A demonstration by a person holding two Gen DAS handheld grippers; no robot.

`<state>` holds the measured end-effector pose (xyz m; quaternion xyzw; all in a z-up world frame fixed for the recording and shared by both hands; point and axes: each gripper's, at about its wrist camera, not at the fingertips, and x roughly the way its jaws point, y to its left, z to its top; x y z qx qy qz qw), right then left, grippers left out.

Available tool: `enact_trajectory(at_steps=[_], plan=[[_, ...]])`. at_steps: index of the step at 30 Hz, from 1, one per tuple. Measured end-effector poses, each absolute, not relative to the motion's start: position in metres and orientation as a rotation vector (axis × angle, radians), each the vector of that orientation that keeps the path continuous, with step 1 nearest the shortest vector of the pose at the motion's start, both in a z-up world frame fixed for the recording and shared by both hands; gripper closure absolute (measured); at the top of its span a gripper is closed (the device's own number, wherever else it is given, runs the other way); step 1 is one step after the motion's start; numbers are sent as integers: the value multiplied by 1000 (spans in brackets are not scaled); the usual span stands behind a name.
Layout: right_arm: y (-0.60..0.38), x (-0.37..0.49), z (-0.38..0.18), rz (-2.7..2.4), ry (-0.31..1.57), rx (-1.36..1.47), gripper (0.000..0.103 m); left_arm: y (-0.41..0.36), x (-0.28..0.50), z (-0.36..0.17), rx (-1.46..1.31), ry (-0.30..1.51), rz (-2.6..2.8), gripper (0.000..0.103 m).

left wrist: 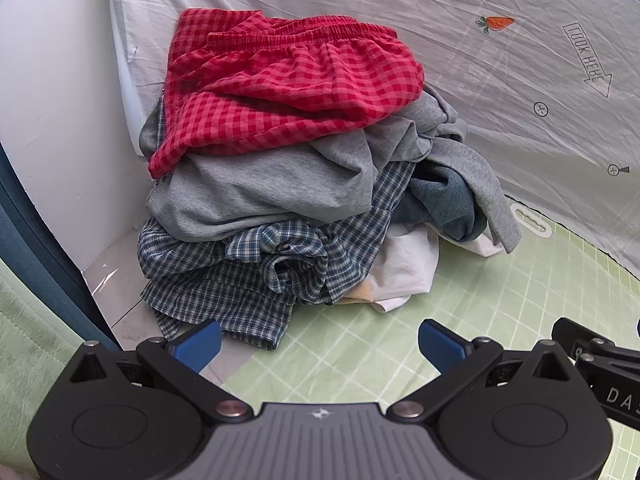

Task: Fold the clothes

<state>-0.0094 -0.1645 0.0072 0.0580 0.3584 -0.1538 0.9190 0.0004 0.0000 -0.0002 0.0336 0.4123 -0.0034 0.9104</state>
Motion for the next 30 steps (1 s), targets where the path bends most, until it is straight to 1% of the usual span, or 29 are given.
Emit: enact_trajectory(at_steps=[30], plan=[[-165, -6, 1, -337, 747, 119, 0, 2, 7, -2, 67, 863, -18, 0]])
